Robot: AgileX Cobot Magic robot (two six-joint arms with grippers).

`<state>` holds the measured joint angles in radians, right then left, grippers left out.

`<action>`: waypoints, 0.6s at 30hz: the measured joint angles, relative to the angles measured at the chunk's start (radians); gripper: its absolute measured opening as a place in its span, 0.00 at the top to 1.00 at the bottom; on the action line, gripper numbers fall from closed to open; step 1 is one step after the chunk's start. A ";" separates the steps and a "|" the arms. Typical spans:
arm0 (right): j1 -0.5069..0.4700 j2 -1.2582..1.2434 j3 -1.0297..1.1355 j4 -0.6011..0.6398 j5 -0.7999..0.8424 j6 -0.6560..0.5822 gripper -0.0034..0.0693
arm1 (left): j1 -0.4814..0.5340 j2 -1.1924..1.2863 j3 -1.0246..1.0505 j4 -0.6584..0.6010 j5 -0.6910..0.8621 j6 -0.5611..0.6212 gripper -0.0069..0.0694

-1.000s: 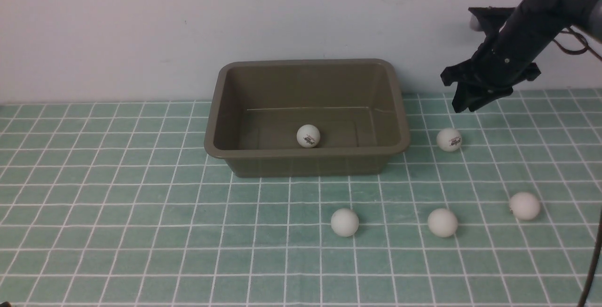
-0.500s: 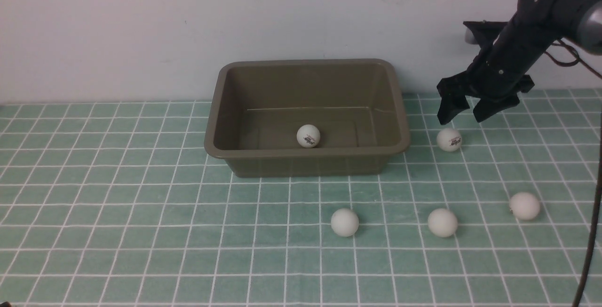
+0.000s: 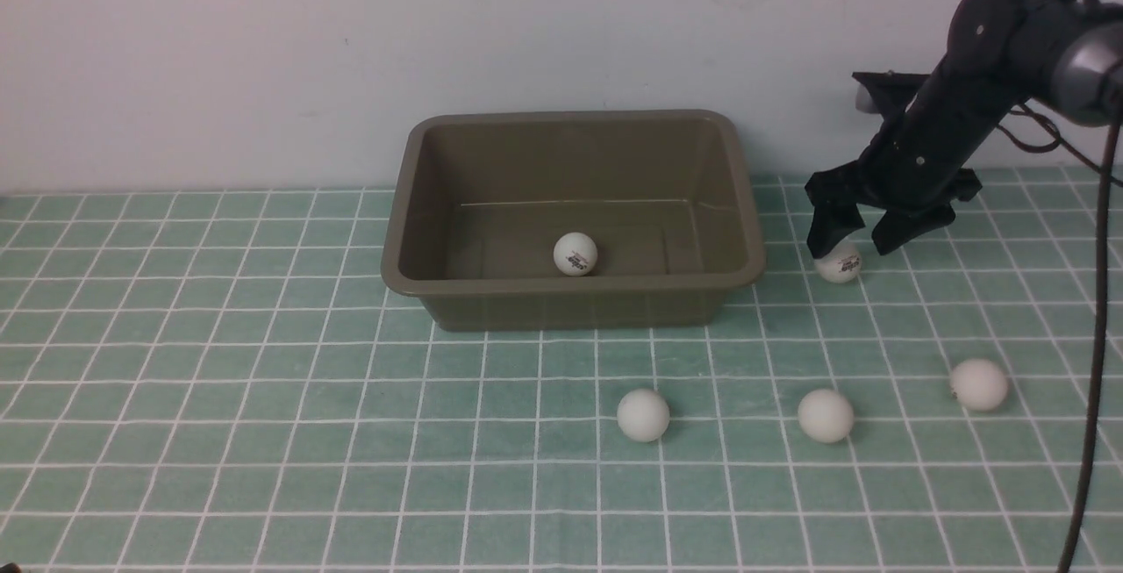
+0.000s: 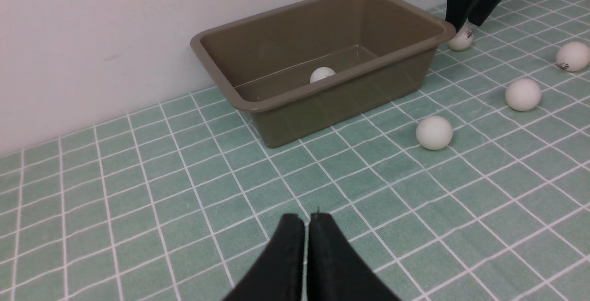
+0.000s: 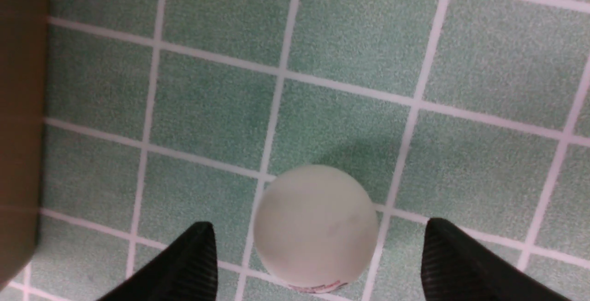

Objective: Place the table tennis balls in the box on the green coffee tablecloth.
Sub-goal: 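Reach for and grasp a ping pong ball on the table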

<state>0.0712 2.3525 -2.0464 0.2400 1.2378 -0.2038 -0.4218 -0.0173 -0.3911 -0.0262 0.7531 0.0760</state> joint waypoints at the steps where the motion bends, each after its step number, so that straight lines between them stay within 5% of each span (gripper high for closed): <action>1: 0.000 0.003 0.000 0.007 0.000 0.000 0.22 | 0.000 0.000 0.000 0.000 0.000 0.000 0.91; 7: 0.000 0.036 -0.001 0.031 -0.003 0.001 0.25 | 0.000 0.000 0.000 0.000 0.000 0.000 0.91; 14: 0.000 0.040 -0.002 0.030 -0.029 0.025 0.45 | 0.000 0.000 0.000 0.000 0.000 0.000 0.91; 18: 0.000 0.040 -0.002 0.031 -0.023 0.025 0.46 | 0.000 0.000 0.000 0.000 0.000 0.000 0.91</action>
<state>0.0712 2.3922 -2.0487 0.2714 1.2145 -0.1784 -0.4218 -0.0173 -0.3911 -0.0262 0.7531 0.0760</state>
